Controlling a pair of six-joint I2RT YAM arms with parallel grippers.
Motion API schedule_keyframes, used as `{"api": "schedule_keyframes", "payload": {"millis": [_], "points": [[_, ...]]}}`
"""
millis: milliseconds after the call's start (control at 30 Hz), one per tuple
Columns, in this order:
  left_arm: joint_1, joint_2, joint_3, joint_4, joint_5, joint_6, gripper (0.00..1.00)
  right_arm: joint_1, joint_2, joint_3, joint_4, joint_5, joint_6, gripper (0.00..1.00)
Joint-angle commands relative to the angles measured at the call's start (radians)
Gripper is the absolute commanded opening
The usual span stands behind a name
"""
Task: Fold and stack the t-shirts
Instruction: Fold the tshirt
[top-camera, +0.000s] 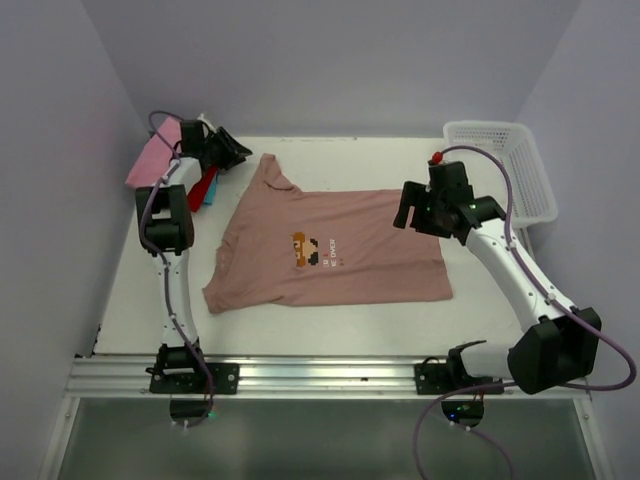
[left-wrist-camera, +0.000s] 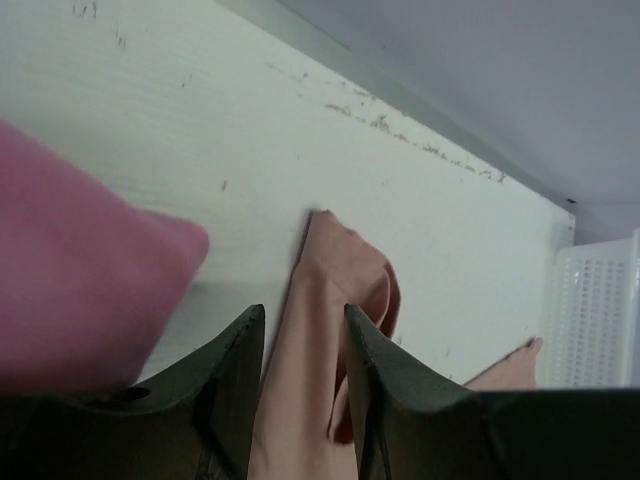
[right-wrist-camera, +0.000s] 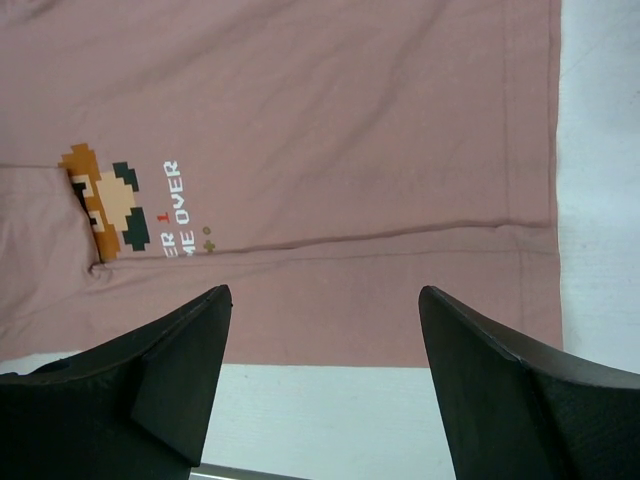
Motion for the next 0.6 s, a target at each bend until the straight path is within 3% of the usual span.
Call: {"api": "schedule_keyframes", "payload": {"millis": [0, 267, 567], "points": [[0.004, 0.061, 0.135, 0.180, 0.074, -0.116, 0.41, 0.007, -0.048, -0.005, -0.012, -0.020, -0.019, 0.80], [-0.002, 0.210, 0.195, 0.323, 0.163, -0.280, 0.50, 0.012, -0.056, -0.011, -0.023, -0.012, -0.011, 0.80], [-0.049, 0.251, 0.214, 0.143, 0.135, -0.208, 0.59, 0.015, -0.057, -0.020, -0.020, -0.001, -0.003, 0.80]]}}
